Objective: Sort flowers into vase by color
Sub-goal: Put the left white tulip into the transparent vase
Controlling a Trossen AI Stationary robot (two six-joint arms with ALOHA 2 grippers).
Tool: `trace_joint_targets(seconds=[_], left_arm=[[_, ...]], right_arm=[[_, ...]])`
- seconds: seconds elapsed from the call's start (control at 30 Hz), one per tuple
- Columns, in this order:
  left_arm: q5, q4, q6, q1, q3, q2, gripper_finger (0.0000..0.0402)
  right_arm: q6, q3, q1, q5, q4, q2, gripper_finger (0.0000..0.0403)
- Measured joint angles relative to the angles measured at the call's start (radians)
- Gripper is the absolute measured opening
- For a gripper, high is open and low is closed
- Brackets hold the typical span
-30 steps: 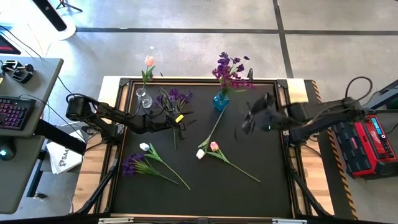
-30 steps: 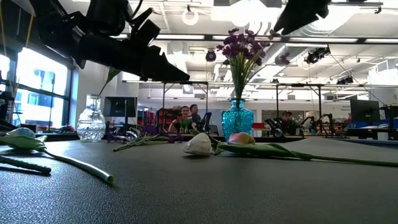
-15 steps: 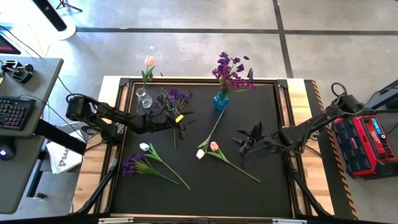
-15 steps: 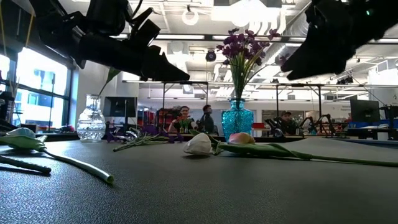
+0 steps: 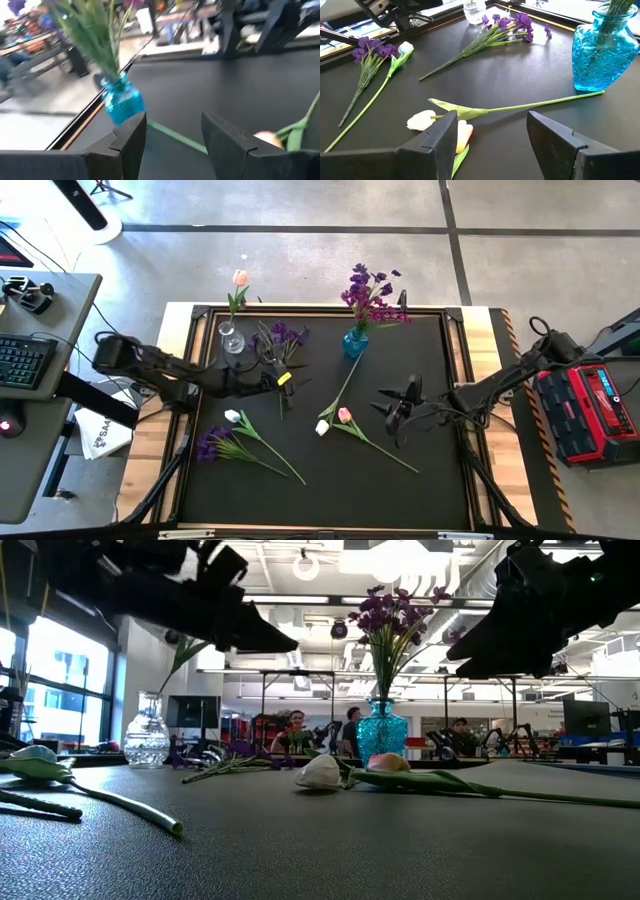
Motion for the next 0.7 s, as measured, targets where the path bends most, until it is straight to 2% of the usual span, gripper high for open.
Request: trace_joint_targets(seconds=[0.1,0.2,0.23,0.3,0.4,0.47,0.53,0.7], left_arm=[[-0.193,-0.238,-0.040,-0.037,0.056,-0.074,0.0177],[-0.467,-0.522,-0.240,-0.069,0.147,-0.125,0.0177],[-0.514,-0.622,-0.301,-0.074,0.180,-0.136,0.0177],[-0.545,-0.842,-0.431,-0.077,0.240,-0.145,0.0177],[-0.537,-1.128,-0.648,-0.076,0.313,-0.143,0.0177],[-0.501,-1.235,-0.740,-0.076,0.325,-0.143,0.0177],[-0.423,-1.304,-0.773,-0.076,0.325,-0.140,0.0177],[-0.149,-1.425,-0.841,-0.095,0.325,-0.139,0.0177]], right_arm=[[0.000,0.000,0.000,0.003,0.003,0.000,0.0208],[0.000,0.000,0.000,0.010,0.011,0.000,0.0208],[-0.001,0.000,0.000,0.010,0.012,0.000,0.0208],[-0.004,0.000,0.000,0.013,0.016,0.000,0.0208],[-0.009,0.000,0.000,0.014,0.017,0.000,0.0208],[-0.020,0.000,0.000,0.015,0.019,0.000,0.0208],[-0.024,0.000,0.000,0.015,0.020,0.000,0.0208],[-0.026,0.000,0.000,0.015,0.020,0.000,0.0208]])
